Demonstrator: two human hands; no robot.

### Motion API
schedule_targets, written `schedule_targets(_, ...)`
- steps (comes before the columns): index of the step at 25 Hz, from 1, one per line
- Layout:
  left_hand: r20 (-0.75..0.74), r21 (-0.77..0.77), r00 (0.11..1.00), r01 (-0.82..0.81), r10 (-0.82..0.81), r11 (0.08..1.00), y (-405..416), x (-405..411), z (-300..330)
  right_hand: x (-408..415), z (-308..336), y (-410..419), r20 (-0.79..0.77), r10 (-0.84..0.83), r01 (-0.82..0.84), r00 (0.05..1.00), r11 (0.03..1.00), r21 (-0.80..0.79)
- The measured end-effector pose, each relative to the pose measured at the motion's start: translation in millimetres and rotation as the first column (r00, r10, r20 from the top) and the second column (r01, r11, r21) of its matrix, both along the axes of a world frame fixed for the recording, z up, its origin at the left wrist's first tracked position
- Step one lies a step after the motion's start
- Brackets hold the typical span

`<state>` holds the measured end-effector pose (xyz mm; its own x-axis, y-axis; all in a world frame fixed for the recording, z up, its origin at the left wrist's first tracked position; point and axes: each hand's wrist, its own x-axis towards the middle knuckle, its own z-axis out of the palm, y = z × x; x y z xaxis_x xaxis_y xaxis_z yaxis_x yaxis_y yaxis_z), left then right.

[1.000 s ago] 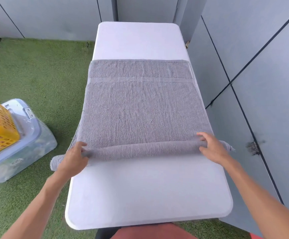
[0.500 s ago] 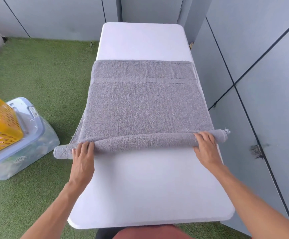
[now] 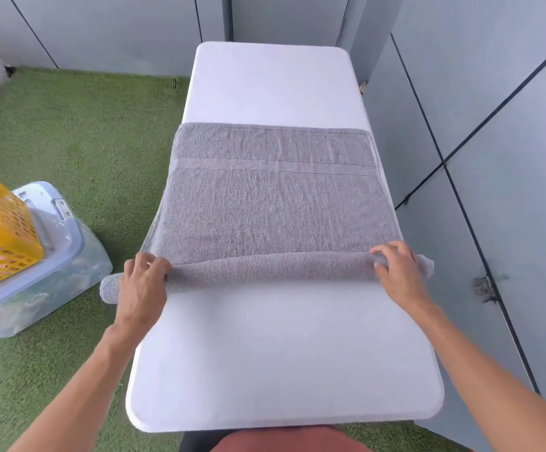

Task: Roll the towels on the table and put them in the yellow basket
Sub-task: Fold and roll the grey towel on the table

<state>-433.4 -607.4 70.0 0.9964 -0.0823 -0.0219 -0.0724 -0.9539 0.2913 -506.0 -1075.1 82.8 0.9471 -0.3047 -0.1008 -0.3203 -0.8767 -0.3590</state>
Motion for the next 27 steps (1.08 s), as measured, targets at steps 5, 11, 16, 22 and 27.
schedule_targets(5,0.137,0.191,0.987,0.052,-0.079,0.980,-9.0,-51.3,-20.4,-36.1,-18.1,25.7,-0.002,0.088,-0.079,0.996,0.881,-0.465)
schedule_targets(11,-0.078,0.153,0.992,0.114,-0.103,0.982,-11.6,-3.5,-19.4,-0.2,-15.5,14.9,-0.130,0.082,-0.119,0.988,0.944,-0.306)
schedule_targets(16,-0.402,0.032,0.901,0.193,-0.164,0.981,4.9,12.6,-4.8,1.1,6.4,-14.4,-0.513,0.198,-0.301,0.835,0.945,-0.124)
schedule_targets(22,0.054,-0.035,0.998,-0.009,0.011,0.999,-6.9,1.2,5.3,0.9,0.3,10.6,0.019,0.018,-0.015,1.000,0.990,-0.137)
schedule_targets(27,0.066,0.086,0.980,0.180,-0.186,0.980,-6.4,-22.9,-19.5,-24.7,-20.6,24.9,-0.049,0.114,-0.123,0.992,0.945,-0.304)
